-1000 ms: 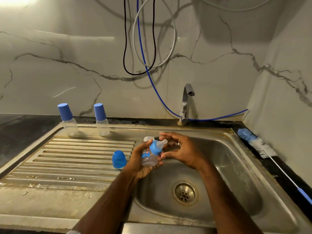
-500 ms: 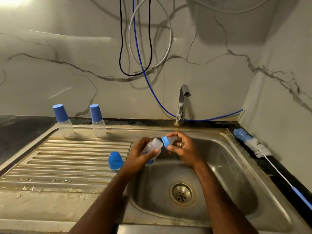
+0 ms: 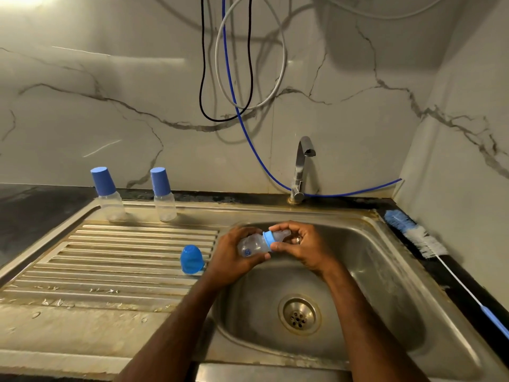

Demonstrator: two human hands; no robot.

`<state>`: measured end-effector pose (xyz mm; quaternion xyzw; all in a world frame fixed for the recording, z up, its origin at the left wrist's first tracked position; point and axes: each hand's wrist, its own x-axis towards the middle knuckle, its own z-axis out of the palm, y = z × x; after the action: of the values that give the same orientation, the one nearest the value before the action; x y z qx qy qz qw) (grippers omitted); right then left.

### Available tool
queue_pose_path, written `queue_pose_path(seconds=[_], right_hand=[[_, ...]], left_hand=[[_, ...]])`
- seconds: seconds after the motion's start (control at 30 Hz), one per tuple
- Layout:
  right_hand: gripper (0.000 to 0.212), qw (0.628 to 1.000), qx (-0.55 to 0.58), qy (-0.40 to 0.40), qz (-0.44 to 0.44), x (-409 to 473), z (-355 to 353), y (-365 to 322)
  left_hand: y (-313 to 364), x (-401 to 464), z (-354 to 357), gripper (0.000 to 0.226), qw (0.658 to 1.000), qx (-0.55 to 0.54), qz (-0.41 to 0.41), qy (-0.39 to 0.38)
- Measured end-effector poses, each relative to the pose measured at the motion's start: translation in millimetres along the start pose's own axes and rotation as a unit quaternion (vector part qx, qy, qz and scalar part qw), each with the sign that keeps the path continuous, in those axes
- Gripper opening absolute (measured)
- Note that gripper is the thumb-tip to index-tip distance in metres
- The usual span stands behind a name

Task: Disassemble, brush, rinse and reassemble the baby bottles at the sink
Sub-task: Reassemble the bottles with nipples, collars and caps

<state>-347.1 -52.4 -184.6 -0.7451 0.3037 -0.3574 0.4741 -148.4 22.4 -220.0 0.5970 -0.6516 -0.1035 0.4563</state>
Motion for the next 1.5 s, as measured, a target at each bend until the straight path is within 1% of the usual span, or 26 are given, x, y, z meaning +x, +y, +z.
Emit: queue_pose_path(seconds=[0.1, 0.23, 0.3, 0.37, 0.47, 0.53, 0.6, 0.77, 0.93, 1.03, 1.13, 1.17, 1.23, 1.27, 1.3, 1.33, 1.37, 1.4, 1.43, 1.47, 1.5], right_hand=[[0.025, 0.999, 0.035, 0.000, 0.038, 1, 2, 1], [0.049, 0.995, 0.001, 0.061, 0.080, 4, 9, -3], [0.052, 0.992, 0.012, 0.084, 0.089, 4, 12, -5], [0.049, 0.993, 0.036, 0.075, 0.079, 2, 10, -6], [0.026, 0.992, 0.101, 0.040, 0.064, -1, 2, -5], [0.028, 0.989, 0.130, 0.030, 0.063, -2, -2, -3], [0.034, 0.992, 0.118, 0.021, 0.051, -2, -2, 0], [0.039, 0.995, 0.093, 0.005, 0.032, -1, -2, 2], [0.041, 0.998, 0.057, -0.005, 0.026, 0, -2, 3], [0.037, 0.999, 0.046, -0.003, 0.025, 1, -1, 4], [0.024, 0.997, 0.061, -0.004, 0.055, 2, 1, 4], [0.028, 0.996, 0.057, 0.003, 0.070, 2, 3, 2], [0.051, 0.992, 0.006, 0.034, 0.119, 4, 8, -4], [0.057, 0.988, -0.028, 0.062, 0.139, 4, 11, -7], [0.056, 0.984, -0.050, 0.091, 0.146, 4, 15, -10], [0.053, 0.982, -0.042, 0.118, 0.139, 4, 19, -11], [0.050, 0.983, 0.010, 0.138, 0.122, 4, 24, -14], [0.049, 0.979, 0.101, 0.143, 0.103, 5, 30, -15], [0.051, 0.966, 0.205, 0.130, 0.086, 6, 34, -15], [0.053, 0.943, 0.307, 0.106, 0.072, 7, 37, -14], [0.053, 0.912, 0.399, 0.078, 0.062, 7, 36, -13]], left_hand=[[4, -1, 4, 0.059, 1.000, 0.004, 0.010, -0.004], [10, -3, 8, 0.056, 1.000, 0.009, 0.020, 0.003], [13, -4, 11, 0.054, 1.000, -0.013, 0.013, 0.005], [15, -4, 11, 0.053, 0.999, -0.032, -0.001, 0.013], [15, -4, 7, 0.051, 0.999, -0.045, -0.012, 0.020], [11, -4, 4, 0.058, 0.999, -0.044, -0.015, 0.018], [9, -5, 3, 0.063, 0.999, -0.031, -0.020, 0.021], [10, -4, 2, 0.054, 1.000, 0.017, -0.015, 0.009], [11, -4, 1, 0.056, 0.999, 0.043, -0.009, 0.003], [12, -3, 1, 0.057, 0.999, 0.054, -0.010, 0.004], [14, -4, 1, 0.060, 0.998, 0.063, -0.006, 0.002], [14, -5, 2, 0.060, 0.998, 0.067, 0.003, 0.000], [14, -4, 5, 0.062, 0.997, 0.071, 0.021, 0.000], [16, -5, 6, 0.062, 0.997, 0.067, 0.023, -0.002], [19, -5, 7, 0.063, 0.998, 0.058, 0.027, -0.001], [22, -5, 9, 0.062, 0.999, 0.040, 0.036, 0.002], [26, -5, 11, 0.060, 0.999, 0.007, 0.045, 0.003], [30, -6, 13, 0.057, 0.998, -0.039, 0.044, -0.001], [36, -7, 15, 0.053, 0.995, -0.092, 0.032, -0.009], [41, -8, 17, 0.048, 0.989, -0.149, 0.011, -0.018], [44, -8, 17, 0.043, 0.977, -0.209, -0.023, -0.023]])
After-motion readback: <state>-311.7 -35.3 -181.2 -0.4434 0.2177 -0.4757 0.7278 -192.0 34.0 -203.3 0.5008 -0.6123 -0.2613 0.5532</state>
